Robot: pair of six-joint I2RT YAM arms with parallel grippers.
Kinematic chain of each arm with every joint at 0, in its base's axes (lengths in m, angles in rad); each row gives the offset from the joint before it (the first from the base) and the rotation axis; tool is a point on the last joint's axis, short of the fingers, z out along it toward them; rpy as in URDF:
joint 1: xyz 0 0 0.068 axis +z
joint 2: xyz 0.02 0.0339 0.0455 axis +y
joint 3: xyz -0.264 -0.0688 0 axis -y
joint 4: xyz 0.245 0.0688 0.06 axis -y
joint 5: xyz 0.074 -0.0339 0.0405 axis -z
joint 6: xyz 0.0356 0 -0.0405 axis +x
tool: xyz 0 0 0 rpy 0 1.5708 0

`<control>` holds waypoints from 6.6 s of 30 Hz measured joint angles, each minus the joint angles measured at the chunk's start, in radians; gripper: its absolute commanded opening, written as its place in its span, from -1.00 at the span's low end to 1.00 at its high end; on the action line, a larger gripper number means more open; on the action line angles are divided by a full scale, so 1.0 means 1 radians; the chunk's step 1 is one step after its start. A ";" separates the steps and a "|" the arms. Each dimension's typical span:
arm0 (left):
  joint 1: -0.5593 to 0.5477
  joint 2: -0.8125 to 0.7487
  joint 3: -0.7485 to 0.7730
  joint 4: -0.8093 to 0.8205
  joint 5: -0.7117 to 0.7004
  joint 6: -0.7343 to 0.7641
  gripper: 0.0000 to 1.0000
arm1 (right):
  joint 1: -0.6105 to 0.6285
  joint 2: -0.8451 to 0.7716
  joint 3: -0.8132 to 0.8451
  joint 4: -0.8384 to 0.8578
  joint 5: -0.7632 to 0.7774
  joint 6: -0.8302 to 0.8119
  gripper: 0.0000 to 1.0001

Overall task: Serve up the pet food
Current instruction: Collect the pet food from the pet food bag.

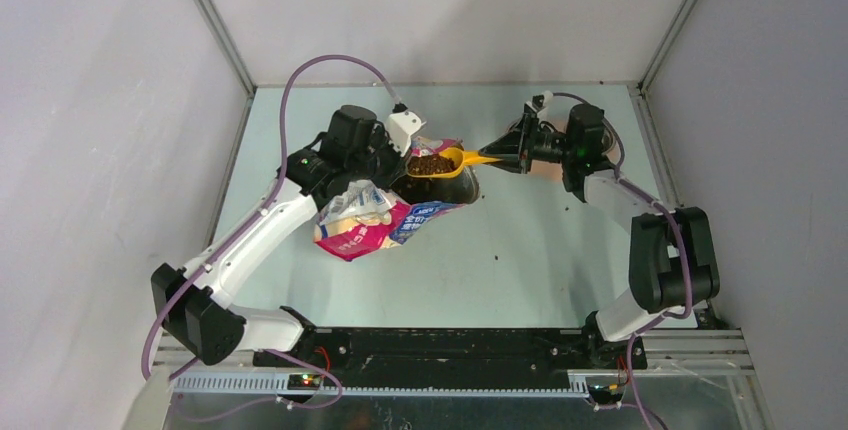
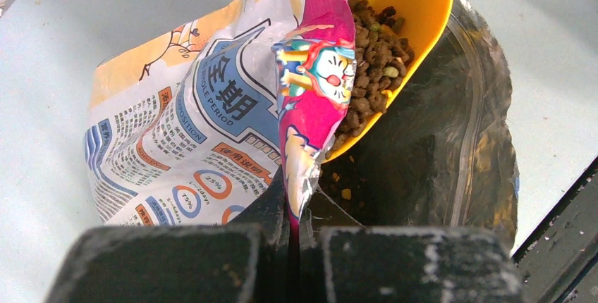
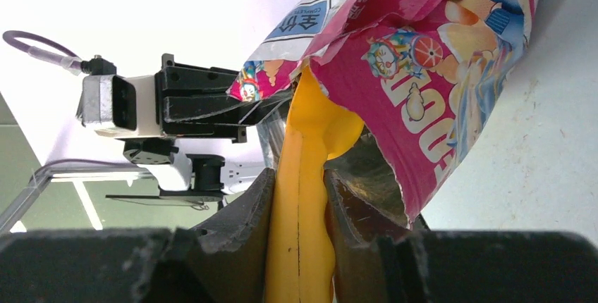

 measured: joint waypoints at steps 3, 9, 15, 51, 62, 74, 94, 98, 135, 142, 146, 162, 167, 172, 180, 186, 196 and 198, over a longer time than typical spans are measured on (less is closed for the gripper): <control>0.000 0.000 0.000 0.000 0.000 0.000 -1.00 | -0.012 -0.009 -0.013 0.031 -0.016 0.034 -1.00; 0.000 0.000 0.000 0.000 0.001 0.000 -1.00 | -0.015 -0.013 -0.059 0.113 -0.019 0.090 -1.00; 0.001 -0.001 0.000 0.000 -0.001 0.000 -1.00 | 0.020 0.046 -0.079 0.327 -0.018 0.209 -1.00; -0.012 0.005 0.000 0.002 -0.004 0.003 -1.00 | 0.080 0.035 -0.116 0.232 -0.008 0.032 -1.00; -0.012 0.005 0.000 0.002 -0.004 0.003 -1.00 | -0.018 0.062 -0.134 0.311 -0.017 0.113 -1.00; -0.012 0.008 0.000 0.003 -0.004 0.003 -1.00 | -0.085 0.062 -0.137 0.471 -0.088 0.244 -1.00; -0.024 0.021 0.006 -0.001 -0.002 0.003 -1.00 | 0.145 -0.011 0.143 -0.446 0.317 -0.384 -1.00; -0.024 0.021 0.006 -0.001 -0.002 0.003 -1.00 | 0.239 0.035 0.260 -0.607 0.461 -0.478 -1.00; -0.027 0.021 0.006 -0.032 -0.032 0.011 -1.00 | 0.089 0.171 0.000 0.287 -0.002 0.175 -1.00; -0.027 0.021 0.006 -0.034 -0.031 0.011 -1.00 | 0.013 0.134 -0.035 0.307 -0.057 0.191 -1.00; -0.028 0.021 0.006 -0.034 -0.031 0.011 -1.00 | -0.016 0.128 -0.056 0.359 -0.077 0.225 -1.00; -0.029 0.021 0.014 -0.052 -0.044 0.011 -1.00 | 0.154 0.163 -0.020 0.382 -0.011 0.217 -1.00; -0.031 0.021 0.018 -0.053 -0.046 0.011 -1.00 | 0.148 0.177 -0.013 0.390 -0.018 0.242 -1.00; -0.032 0.022 0.018 -0.051 -0.047 0.011 -1.00 | 0.101 0.183 -0.013 0.412 -0.042 0.269 -1.00; -0.033 0.031 0.018 -0.041 -0.052 0.012 -1.00 | -0.027 0.179 -0.047 0.483 -0.079 0.306 -1.00; -0.047 0.037 0.029 -0.058 -0.060 0.014 -1.00 | 0.023 0.183 -0.079 0.573 -0.049 0.338 -1.00; -0.047 0.037 0.031 -0.060 -0.061 0.019 -1.00 | 0.020 0.209 -0.079 0.650 -0.044 0.375 -1.00; -0.047 0.037 0.031 -0.058 -0.063 0.020 -1.00 | 0.008 0.210 -0.080 0.671 -0.053 0.393 -1.00</control>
